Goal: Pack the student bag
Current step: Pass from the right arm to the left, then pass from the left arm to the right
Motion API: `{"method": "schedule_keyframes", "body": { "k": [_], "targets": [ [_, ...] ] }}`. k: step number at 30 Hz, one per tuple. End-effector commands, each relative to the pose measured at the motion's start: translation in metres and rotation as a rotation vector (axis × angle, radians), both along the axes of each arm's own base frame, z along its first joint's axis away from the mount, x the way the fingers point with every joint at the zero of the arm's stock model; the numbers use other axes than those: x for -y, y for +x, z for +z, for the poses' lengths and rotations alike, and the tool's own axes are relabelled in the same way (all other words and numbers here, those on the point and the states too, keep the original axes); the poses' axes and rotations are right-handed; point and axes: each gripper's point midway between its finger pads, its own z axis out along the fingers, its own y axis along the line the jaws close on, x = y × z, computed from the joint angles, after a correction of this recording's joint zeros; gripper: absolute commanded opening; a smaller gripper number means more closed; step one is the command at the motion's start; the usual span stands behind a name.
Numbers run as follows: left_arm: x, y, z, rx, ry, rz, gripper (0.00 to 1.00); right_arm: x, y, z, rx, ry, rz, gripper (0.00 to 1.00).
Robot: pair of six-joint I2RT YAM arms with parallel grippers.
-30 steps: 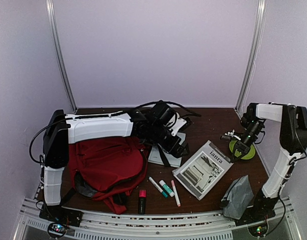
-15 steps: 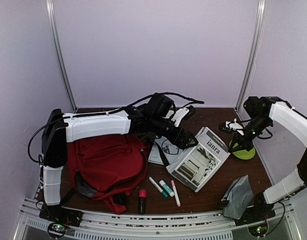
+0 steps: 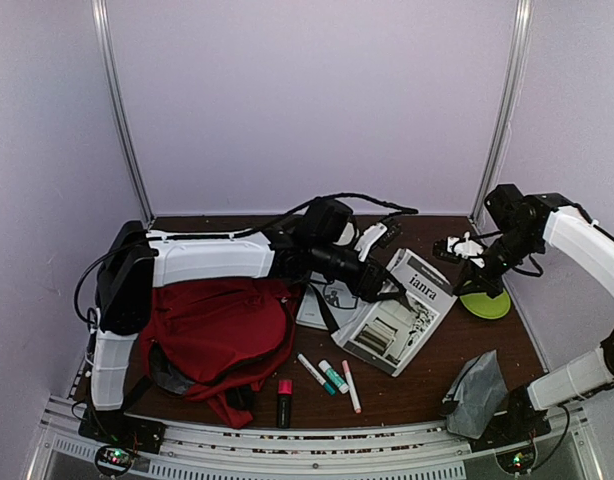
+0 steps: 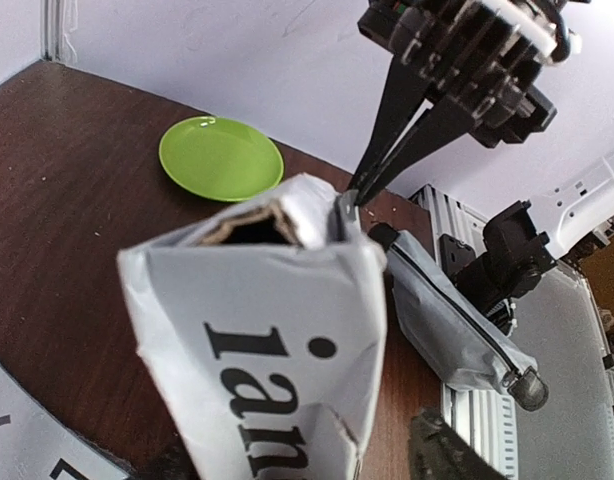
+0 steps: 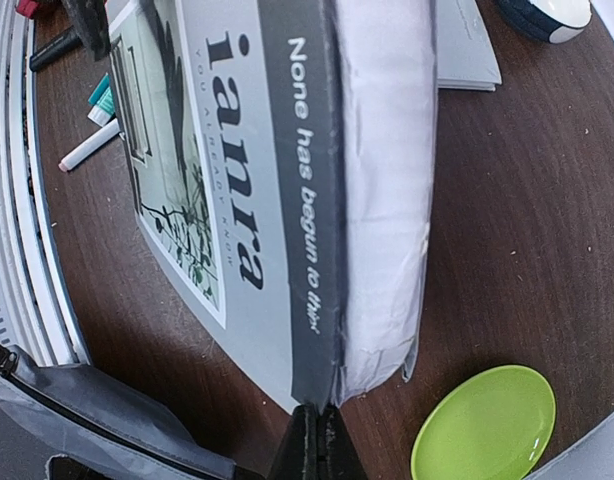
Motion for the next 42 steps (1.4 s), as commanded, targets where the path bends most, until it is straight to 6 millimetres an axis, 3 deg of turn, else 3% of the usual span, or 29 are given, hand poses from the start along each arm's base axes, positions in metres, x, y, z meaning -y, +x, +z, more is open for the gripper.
{"method": "schedule_keyframes", "body": {
  "k": [1,6,9,13,16,19,22,25,27,31,34,38,42],
  "targets": [
    [0.007,-0.003,0.009,-0.022,-0.050,-0.049,0.59,-0.003,0.008,0.014,0.075,0.004,-0.010,0.00],
    [0.005,-0.005,0.016,-0.030,-0.070,-0.059,0.45,-0.005,0.007,0.017,0.084,0.013,-0.014,0.00],
    [-0.001,0.001,0.024,-0.049,-0.089,-0.052,0.32,-0.006,0.007,0.020,0.090,0.025,-0.023,0.00],
    [-0.012,0.006,0.041,-0.054,-0.125,-0.022,0.24,-0.011,0.009,0.029,0.105,0.064,-0.039,0.00],
    [-0.021,0.008,0.054,-0.052,-0.139,0.000,0.24,-0.015,0.013,0.047,0.097,0.142,-0.090,0.24],
    [-0.035,0.015,0.077,-0.055,-0.192,0.054,0.22,-0.015,0.021,0.084,0.092,0.291,-0.159,0.45],
    [-0.056,0.027,0.112,-0.056,-0.285,0.141,0.19,-0.010,0.034,0.113,0.068,0.462,-0.257,0.60],
    [-0.080,0.041,0.148,-0.037,-0.381,0.237,0.18,-0.016,0.044,0.122,-0.010,0.607,-0.310,0.74],
    [-0.096,0.050,0.168,-0.026,-0.426,0.300,0.11,-0.025,0.047,0.125,-0.075,0.675,-0.303,0.76],
    [-0.122,0.063,0.197,-0.019,-0.509,0.393,0.14,-0.048,0.061,0.147,-0.129,0.815,-0.290,0.74],
    [-0.141,0.069,0.217,-0.032,-0.589,0.449,0.16,-0.072,0.065,0.164,-0.072,0.879,-0.249,0.81],
    [-0.153,0.069,0.230,-0.054,-0.661,0.446,0.16,-0.109,0.064,0.182,-0.050,0.957,-0.203,0.89],
    [-0.156,0.064,0.238,-0.085,-0.715,0.414,0.16,-0.136,0.078,0.183,-0.132,0.995,-0.205,0.91]
  ]
}}
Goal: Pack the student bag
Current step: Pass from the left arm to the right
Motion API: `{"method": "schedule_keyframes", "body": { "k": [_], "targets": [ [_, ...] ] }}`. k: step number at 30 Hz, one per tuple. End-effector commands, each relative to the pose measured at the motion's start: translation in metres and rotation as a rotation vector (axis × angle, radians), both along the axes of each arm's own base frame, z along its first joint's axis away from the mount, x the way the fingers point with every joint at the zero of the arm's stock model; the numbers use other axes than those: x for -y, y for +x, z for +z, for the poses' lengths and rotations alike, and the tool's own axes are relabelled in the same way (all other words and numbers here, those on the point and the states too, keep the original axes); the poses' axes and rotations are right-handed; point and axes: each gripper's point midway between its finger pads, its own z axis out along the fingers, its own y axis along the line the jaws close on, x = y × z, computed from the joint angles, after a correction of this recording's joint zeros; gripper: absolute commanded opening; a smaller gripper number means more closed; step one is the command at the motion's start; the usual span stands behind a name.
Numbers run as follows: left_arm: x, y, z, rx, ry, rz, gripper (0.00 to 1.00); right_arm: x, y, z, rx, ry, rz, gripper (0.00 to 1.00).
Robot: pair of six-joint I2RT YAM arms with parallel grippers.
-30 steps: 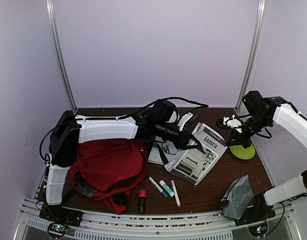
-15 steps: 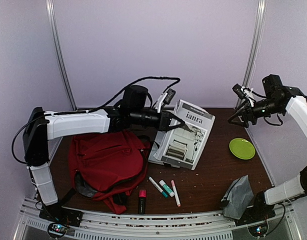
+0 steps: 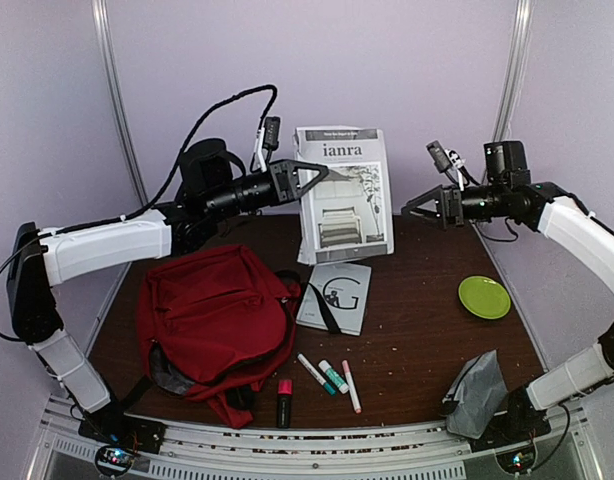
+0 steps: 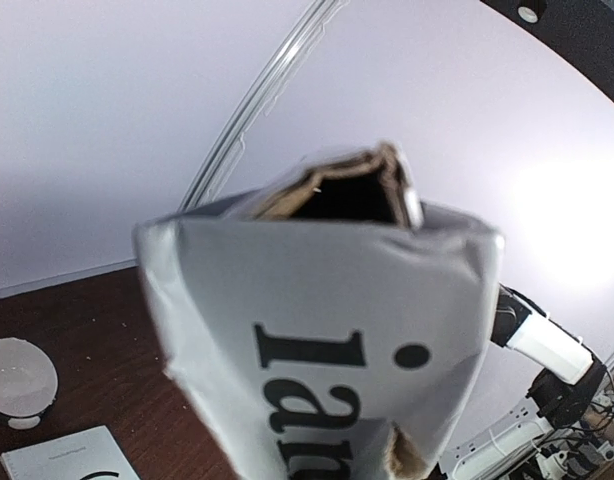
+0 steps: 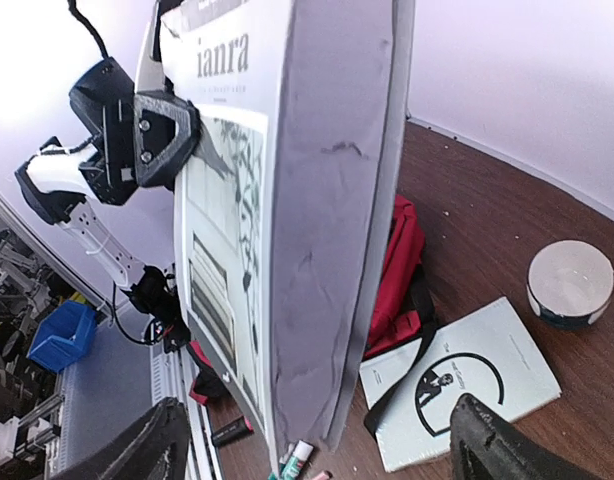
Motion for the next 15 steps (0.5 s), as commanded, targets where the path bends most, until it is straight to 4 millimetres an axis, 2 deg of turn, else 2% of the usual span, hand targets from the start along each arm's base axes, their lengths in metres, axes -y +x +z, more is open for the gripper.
{"method": "schedule_keyframes", "body": {
  "k": [1,5,10,15],
  "targets": [
    [-0.011,-0.008,0.041,0.038,-0.165,-0.025,0.16,-0.027,0.020,0.028,-0.007,0.118,0.004,0.91],
    [-0.012,-0.011,0.047,0.034,-0.193,-0.043,0.16,-0.041,0.022,0.025,-0.026,0.130,0.028,0.92],
    [-0.015,-0.013,0.051,0.040,-0.202,-0.045,0.15,-0.044,0.019,0.013,-0.066,0.127,0.041,0.91],
    [-0.014,-0.010,0.048,0.036,-0.212,-0.048,0.15,-0.055,-0.002,0.010,-0.181,0.195,0.185,0.83]
  ]
}}
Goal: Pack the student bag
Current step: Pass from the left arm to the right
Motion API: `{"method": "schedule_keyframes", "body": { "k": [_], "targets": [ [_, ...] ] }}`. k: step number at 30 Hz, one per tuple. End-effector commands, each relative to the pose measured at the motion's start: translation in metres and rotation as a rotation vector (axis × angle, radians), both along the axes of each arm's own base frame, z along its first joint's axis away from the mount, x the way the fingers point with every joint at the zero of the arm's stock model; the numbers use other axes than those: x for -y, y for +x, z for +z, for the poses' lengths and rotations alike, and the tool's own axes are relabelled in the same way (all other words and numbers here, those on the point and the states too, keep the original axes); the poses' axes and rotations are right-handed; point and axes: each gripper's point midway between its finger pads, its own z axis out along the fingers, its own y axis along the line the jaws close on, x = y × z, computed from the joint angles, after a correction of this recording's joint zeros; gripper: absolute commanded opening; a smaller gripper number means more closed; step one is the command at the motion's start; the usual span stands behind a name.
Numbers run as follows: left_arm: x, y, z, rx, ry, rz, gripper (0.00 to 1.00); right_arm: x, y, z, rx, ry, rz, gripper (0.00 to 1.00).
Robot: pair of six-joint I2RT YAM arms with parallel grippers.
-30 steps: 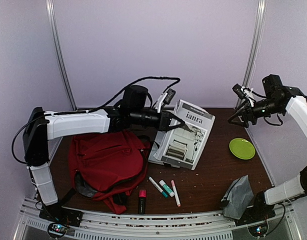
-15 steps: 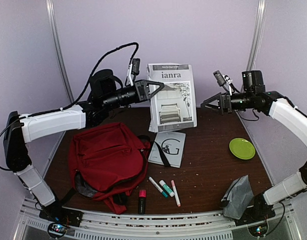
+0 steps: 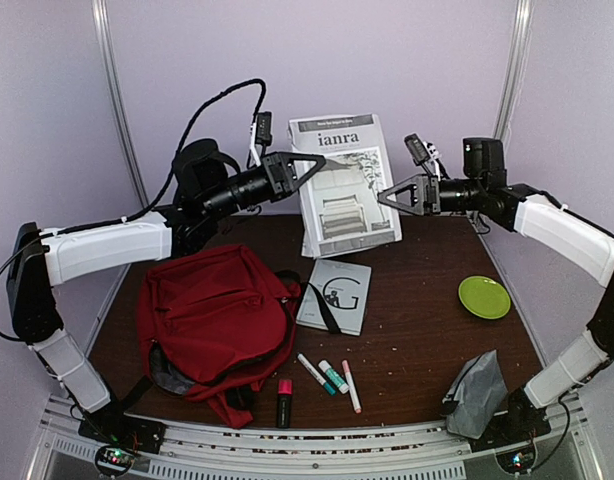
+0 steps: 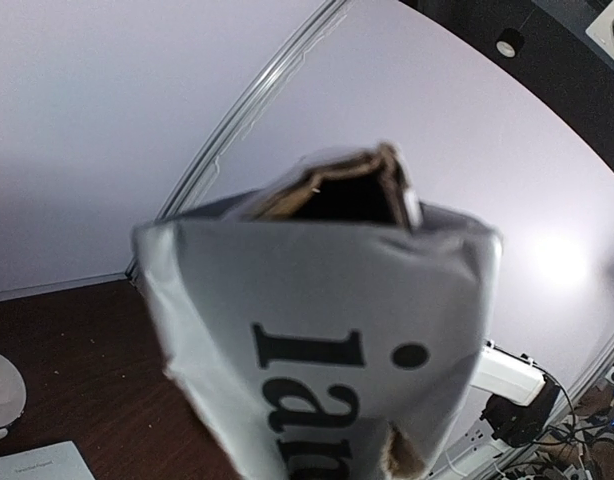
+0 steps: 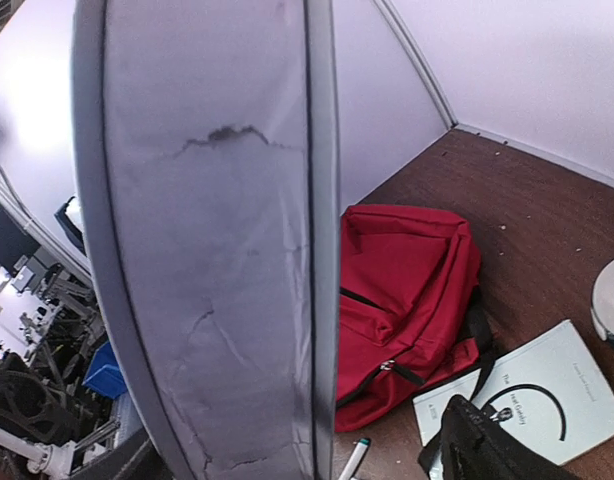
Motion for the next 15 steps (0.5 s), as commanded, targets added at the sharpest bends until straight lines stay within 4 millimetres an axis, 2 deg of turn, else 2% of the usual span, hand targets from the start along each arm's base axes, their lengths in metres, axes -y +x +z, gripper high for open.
{"method": "schedule_keyframes", "body": {
  "k": [1,6,13,15],
  "targets": [
    [-0.008,-0.008,0.029,0.076,-0.100,-0.021,0.15,-0.014,-0.023,-0.003,-0.084,0.064,0.139,0.81],
    [-0.008,-0.004,0.021,0.073,-0.091,-0.009,0.14,-0.021,-0.039,-0.005,-0.080,0.065,0.171,0.77],
    [-0.011,0.000,0.011,0.053,-0.063,0.009,0.14,-0.023,-0.040,-0.002,-0.109,0.098,0.184,0.47],
    [-0.013,0.000,0.008,0.054,-0.046,0.021,0.18,-0.024,-0.038,0.000,-0.126,0.112,0.183,0.41]
  ]
}}
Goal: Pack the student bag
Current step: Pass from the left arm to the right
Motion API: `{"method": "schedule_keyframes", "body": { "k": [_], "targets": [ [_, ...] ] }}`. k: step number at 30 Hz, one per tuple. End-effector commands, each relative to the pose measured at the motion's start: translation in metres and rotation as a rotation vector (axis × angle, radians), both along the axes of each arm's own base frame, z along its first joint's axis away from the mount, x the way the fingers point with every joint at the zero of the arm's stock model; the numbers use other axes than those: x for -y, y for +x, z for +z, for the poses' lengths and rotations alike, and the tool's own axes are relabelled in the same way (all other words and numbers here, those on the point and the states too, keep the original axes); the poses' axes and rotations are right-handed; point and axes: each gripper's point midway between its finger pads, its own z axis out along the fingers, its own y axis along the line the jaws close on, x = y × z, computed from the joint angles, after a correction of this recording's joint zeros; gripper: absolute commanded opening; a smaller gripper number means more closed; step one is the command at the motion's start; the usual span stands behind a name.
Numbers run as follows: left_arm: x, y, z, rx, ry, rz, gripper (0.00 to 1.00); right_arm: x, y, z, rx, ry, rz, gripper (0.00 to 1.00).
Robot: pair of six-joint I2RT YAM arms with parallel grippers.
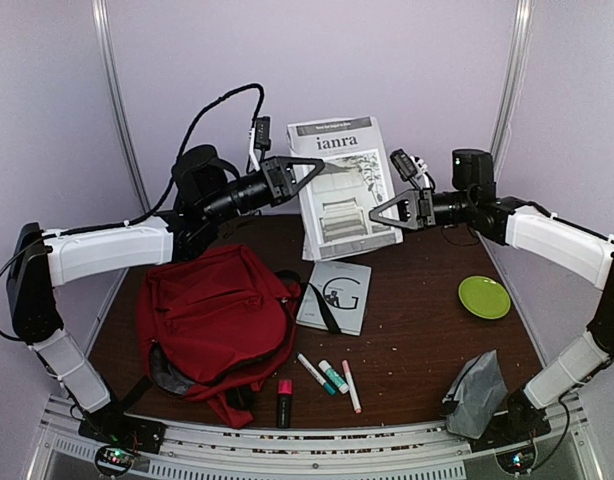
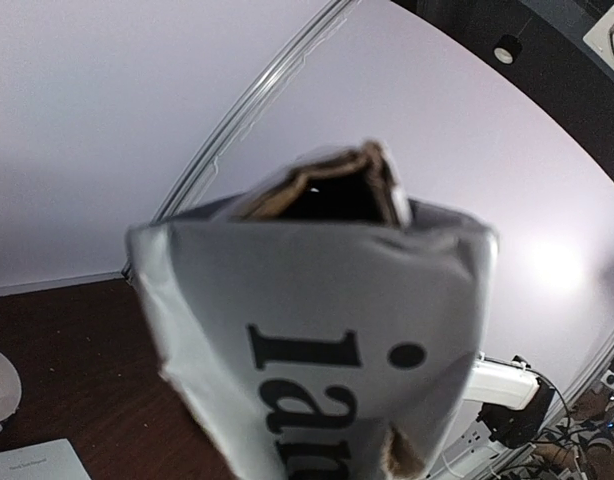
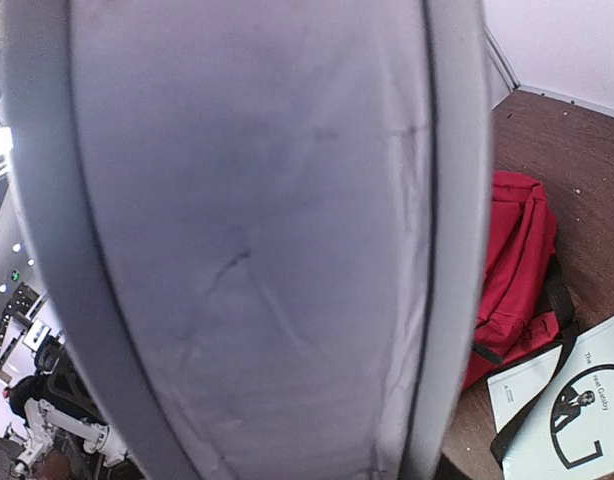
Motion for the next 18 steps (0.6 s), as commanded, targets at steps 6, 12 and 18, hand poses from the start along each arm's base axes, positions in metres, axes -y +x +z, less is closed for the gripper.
{"method": "schedule_keyframes", "body": {
  "k": [6,12,18],
  "targets": [
    [-0.018,0.010,-0.013,0.020,0.111,0.114,0.61,-0.001,-0.003,0.014,-0.003,0.050,0.016,0.31],
    [-0.057,-0.002,-0.071,-0.012,0.436,0.233,0.71,0.008,-0.001,-0.005,-0.036,-0.009,-0.017,0.26],
    [-0.115,-0.059,-0.155,0.010,0.913,0.222,0.72,0.031,-0.017,-0.054,0.022,-0.248,-0.019,0.26]
  ]
}}
